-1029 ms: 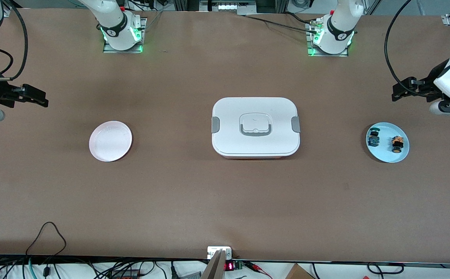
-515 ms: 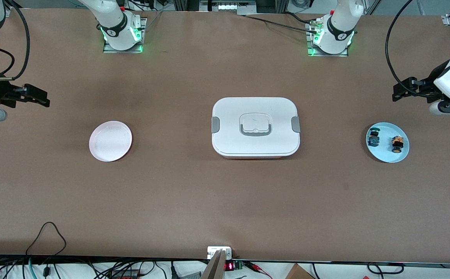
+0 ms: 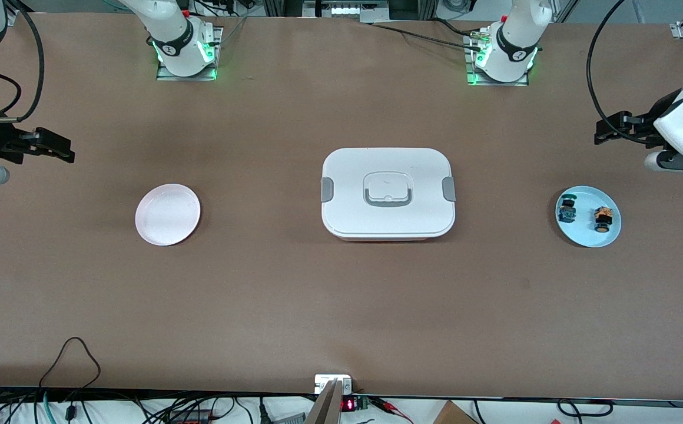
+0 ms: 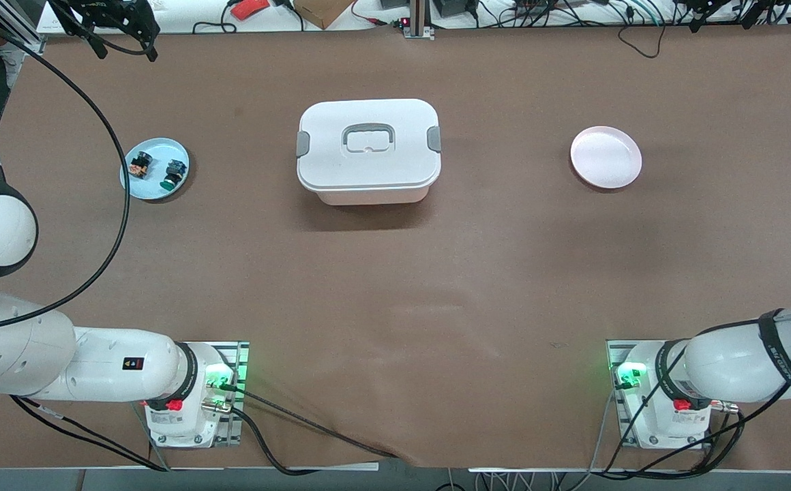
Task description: Transfer orange switch to right arm and place
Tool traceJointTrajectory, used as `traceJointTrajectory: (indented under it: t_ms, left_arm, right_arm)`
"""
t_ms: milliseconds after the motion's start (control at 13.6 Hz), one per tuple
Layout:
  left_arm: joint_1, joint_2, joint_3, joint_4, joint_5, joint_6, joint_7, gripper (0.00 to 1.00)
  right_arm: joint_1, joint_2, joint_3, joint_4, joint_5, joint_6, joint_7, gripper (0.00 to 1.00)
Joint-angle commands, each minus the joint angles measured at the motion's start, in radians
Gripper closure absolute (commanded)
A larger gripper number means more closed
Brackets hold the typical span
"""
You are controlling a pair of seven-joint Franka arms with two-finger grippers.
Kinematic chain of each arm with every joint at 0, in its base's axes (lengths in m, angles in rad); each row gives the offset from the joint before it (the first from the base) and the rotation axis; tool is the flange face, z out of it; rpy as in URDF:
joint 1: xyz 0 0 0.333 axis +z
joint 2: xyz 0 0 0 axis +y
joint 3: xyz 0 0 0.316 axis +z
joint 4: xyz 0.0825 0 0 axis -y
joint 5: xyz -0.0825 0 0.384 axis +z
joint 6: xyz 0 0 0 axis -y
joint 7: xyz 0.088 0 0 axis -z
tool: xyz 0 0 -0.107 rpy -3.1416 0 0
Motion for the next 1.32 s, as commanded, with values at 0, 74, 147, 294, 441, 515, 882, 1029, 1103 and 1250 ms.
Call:
traceJointTrajectory:
  t_ms: [0,74,147,294,441,515,882,1029,1103,1250]
  left_arm:
    - [0.05,-0.001,0.0,-0.037,-0.005,0.006,0.16,0.0]
    - [0.067,-0.004,-0.001,-0.066,-0.007,0.04,0.225,0.0]
    - [0.076,-0.024,0.0,-0.107,-0.007,0.069,0.274,0.0]
    - [0.087,-0.09,0.0,-0.239,-0.002,0.15,0.358,0.0]
    - [0.088,-0.122,0.002,-0.327,0.019,0.215,0.461,0.0]
    - [0.09,-0.122,0.002,-0.347,0.039,0.239,0.525,0.0]
    - [0.114,-0.11,0.002,-0.448,0.044,0.35,0.711,0.0]
    - [0.171,-0.098,0.0,-0.526,0.044,0.475,0.907,0.0]
    - [0.192,-0.082,0.0,-0.549,0.044,0.523,0.979,0.0]
    - [0.212,-0.023,0.002,-0.552,0.047,0.545,1.114,0.0]
  right_arm:
    - [0.002,-0.011,0.002,0.005,-0.016,-0.005,-0.004,0.0]
    - [0.002,-0.011,0.002,0.005,-0.016,-0.006,-0.004,0.0]
    - [0.002,-0.011,0.002,0.005,-0.016,-0.009,-0.004,0.0]
    - [0.004,-0.012,0.007,0.005,-0.016,-0.014,-0.004,0.0]
    - [0.002,-0.011,0.002,0.005,-0.005,-0.006,-0.002,0.0]
    - [-0.001,-0.011,0.002,0.005,-0.005,-0.006,-0.002,0.0]
    - [0.002,-0.011,0.002,0.003,-0.005,0.014,0.0,0.0]
    - [0.002,-0.011,0.002,0.0,-0.003,0.026,0.0,0.0]
    - [0.002,-0.011,0.002,0.0,-0.003,0.032,0.0,0.0]
    - [0.002,-0.011,0.002,-0.002,-0.003,0.032,0.0,0.0]
